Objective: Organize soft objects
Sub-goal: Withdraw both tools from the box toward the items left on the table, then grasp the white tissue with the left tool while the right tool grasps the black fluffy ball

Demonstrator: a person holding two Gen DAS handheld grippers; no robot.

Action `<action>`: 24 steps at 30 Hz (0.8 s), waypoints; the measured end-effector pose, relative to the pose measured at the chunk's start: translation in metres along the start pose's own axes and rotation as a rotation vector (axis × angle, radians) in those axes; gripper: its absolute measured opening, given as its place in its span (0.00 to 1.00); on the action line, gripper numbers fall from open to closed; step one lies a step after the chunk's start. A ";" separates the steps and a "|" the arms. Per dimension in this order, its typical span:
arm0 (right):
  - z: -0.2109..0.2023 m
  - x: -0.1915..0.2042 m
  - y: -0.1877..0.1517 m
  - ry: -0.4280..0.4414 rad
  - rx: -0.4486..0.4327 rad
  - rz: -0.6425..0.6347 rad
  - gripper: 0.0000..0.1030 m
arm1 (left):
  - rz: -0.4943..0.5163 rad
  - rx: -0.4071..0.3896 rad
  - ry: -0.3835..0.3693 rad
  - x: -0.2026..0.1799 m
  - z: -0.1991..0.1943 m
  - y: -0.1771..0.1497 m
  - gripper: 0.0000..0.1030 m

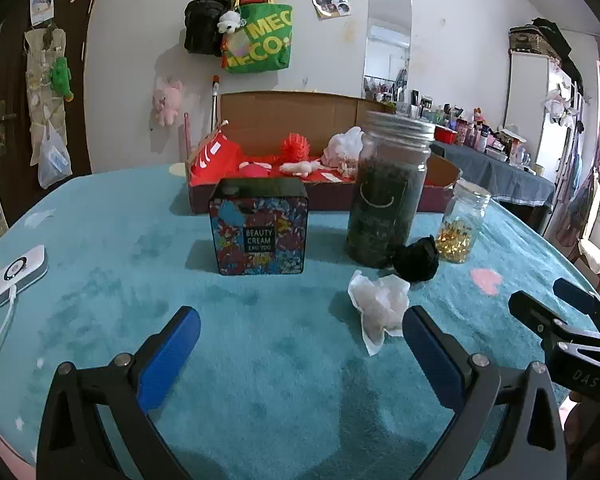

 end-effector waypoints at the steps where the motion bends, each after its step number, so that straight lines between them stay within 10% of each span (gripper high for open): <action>1: 0.001 0.000 -0.001 -0.001 0.002 0.000 0.95 | -0.001 0.006 -0.001 0.001 0.001 -0.001 1.00; 13: 0.011 -0.002 0.001 0.020 0.051 0.002 0.95 | 0.000 0.065 -0.033 -0.001 0.008 0.000 1.00; 24: 0.049 0.011 0.040 0.217 0.214 -0.051 0.95 | 0.029 0.228 -0.162 -0.012 0.038 0.020 0.96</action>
Point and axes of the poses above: each gripper's, at about its wrist camera, not at the fingertips, and z roughly the way its jaws point, x to its left, y to its top, the point moved 3 cm from there along z, roughly the way its jaws point, and after that the axes turned 6 degrees about x, right-handed, at the moved point
